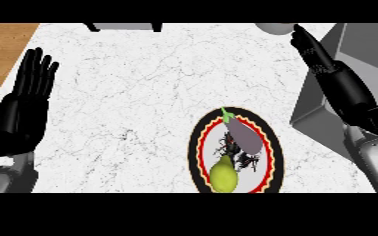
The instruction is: Pick the eggplant from the plate and place it in the cardboard box
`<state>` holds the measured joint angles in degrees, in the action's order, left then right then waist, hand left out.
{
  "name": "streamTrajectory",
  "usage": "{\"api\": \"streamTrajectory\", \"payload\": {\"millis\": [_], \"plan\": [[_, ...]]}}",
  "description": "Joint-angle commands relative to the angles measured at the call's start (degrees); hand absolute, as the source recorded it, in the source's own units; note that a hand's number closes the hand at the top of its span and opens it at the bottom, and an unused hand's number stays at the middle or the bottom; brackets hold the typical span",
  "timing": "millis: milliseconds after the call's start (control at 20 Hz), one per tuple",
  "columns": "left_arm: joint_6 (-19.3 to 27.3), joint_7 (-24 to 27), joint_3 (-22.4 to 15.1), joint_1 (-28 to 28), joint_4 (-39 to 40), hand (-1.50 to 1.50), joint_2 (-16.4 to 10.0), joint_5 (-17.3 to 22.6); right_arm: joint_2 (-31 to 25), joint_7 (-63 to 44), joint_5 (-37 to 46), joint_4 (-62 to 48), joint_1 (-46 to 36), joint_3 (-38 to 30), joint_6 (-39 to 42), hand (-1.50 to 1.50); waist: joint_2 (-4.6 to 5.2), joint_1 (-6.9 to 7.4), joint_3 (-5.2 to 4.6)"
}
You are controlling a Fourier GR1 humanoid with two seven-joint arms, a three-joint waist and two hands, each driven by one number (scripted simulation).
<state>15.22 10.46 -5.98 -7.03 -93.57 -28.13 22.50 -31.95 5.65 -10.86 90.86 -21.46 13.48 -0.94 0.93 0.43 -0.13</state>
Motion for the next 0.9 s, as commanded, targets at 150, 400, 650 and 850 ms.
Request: {"api": "streamTrajectory", "payload": {"millis": [150,400,650,850], "plan": [[-5.99,-0.98,-7.64,-6.15,2.57,0.0,-4.31,-7.65,2.91,-14.53,-5.7,-13.83,-16.72,5.38,12.84,-1.5,0.96,3.63,-0.01],[-10.8,-3.02,-12.99,-8.9,1.78,0.0,-5.58,-9.88,-2.98,-20.55,-3.74,-23.5,-23.81,11.56,28.43,-1.5,2.13,6.0,0.0],[-11.27,-3.96,-14.17,-10.3,4.54,0.0,-4.04,-10.9,-1.69,-9.7,-2.19,-32.96,-31.15,13.56,43.01,-1.5,1.29,4.93,0.22],[-11.78,-3.06,-12.81,-12.02,7.6,0.0,-3.52,-10.79,-1.25,0.59,4.69,-36.09,-34.17,17.36,49.81,-1.5,1.22,4.23,0.24]]}}
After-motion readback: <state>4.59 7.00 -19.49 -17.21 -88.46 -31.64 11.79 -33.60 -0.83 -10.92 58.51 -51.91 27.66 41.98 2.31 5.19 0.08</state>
